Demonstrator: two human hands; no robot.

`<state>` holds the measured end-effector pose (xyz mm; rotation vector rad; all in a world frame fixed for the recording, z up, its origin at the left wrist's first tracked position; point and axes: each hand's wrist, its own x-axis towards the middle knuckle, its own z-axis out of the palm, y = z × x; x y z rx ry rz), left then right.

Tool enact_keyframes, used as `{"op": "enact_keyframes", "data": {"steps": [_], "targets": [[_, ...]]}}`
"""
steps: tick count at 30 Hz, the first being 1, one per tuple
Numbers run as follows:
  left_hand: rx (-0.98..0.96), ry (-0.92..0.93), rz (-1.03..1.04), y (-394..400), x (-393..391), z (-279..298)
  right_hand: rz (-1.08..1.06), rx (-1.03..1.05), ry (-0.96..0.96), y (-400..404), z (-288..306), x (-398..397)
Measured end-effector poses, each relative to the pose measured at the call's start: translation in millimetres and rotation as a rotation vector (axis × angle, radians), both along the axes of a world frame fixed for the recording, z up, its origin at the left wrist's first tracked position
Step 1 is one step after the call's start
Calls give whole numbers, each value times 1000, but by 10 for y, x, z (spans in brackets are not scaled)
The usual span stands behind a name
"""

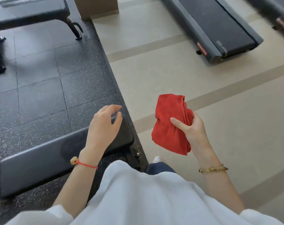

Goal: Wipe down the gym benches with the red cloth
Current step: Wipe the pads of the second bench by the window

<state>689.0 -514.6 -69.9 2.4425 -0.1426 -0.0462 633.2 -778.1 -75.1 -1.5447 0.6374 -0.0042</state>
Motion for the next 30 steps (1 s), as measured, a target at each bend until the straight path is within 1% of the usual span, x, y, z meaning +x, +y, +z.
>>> {"op": "enact_keyframes", "data": {"steps": [3, 7, 16, 22, 30], "targets": [[-33, -14, 42, -393, 175, 11, 19, 1, -7, -428, -6, 277], [-31, -14, 87, -674, 441, 49, 30, 12, -21, -747, -8, 628], [-20, -25, 201, -945, 1266, -23, 113, 66, 9, -966, -123, 1672], [-18, -28, 289, -836, 2290, -116, 195, 79, 7, -843, -229, 2928], [29, -106, 408, -307, 3981, 90, 327, 133, -58, -297, -1, 5022]]}}
